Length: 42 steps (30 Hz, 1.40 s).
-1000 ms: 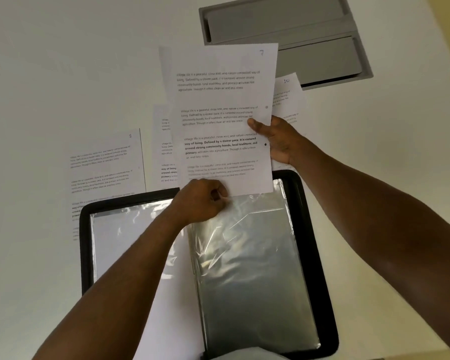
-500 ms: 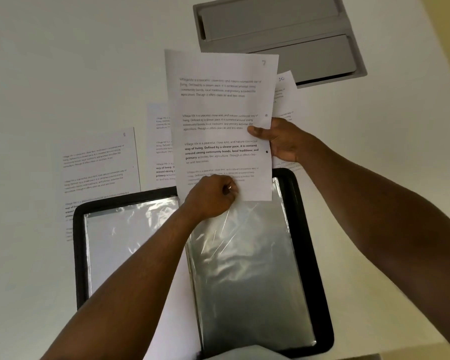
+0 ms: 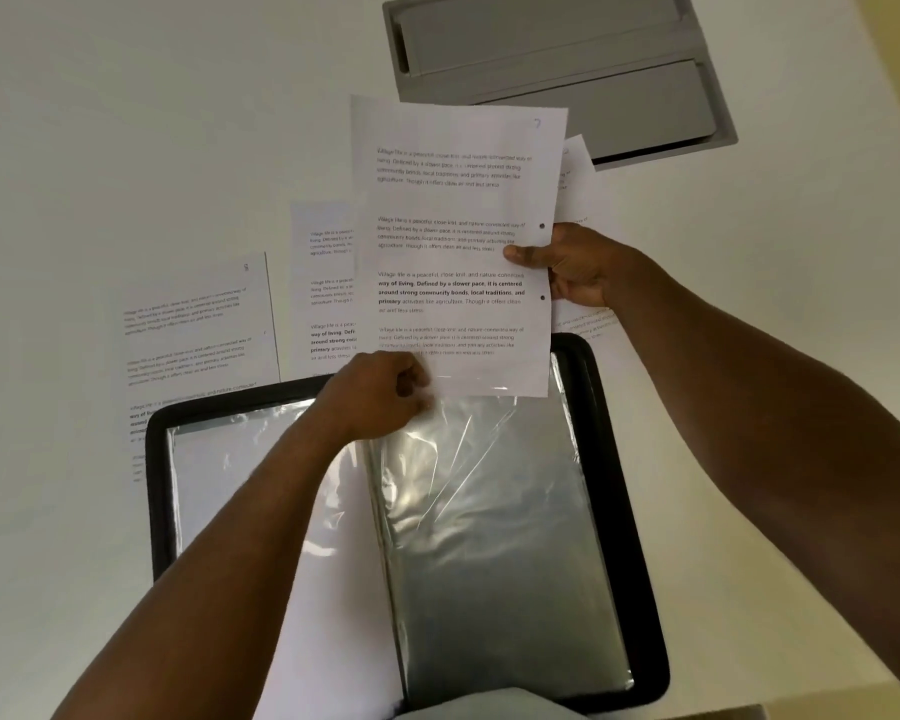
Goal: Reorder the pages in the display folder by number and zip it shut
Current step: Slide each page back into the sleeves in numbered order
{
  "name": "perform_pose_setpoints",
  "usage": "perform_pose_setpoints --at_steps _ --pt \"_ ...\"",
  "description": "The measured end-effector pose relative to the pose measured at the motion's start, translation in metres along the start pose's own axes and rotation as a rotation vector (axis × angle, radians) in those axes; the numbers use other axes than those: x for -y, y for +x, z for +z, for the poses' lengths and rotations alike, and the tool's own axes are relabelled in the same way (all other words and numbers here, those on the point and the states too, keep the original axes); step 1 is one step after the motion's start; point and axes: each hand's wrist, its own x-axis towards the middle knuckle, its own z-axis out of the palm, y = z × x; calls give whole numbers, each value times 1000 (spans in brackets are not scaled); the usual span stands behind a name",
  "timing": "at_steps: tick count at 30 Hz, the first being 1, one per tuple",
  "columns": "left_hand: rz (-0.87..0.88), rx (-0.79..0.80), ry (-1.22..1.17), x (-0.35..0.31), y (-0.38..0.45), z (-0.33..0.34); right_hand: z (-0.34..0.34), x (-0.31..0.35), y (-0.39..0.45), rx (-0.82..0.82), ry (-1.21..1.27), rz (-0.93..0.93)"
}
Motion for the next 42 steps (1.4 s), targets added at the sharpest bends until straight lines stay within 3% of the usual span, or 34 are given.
perform_pose_setpoints --at_steps 9,27,37,42 --pt "15 -30 -70 -2 4 7 8 14 8 -71 -39 16" --pt "3 -1 -46 2 2 2 -30 21 -1 73 -244 128" --pt "-7 14 -58 29 -8 -13 -18 23 5 168 -364 183" --pt "6 2 -108 18 -1 -9 -2 23 10 130 -272 124"
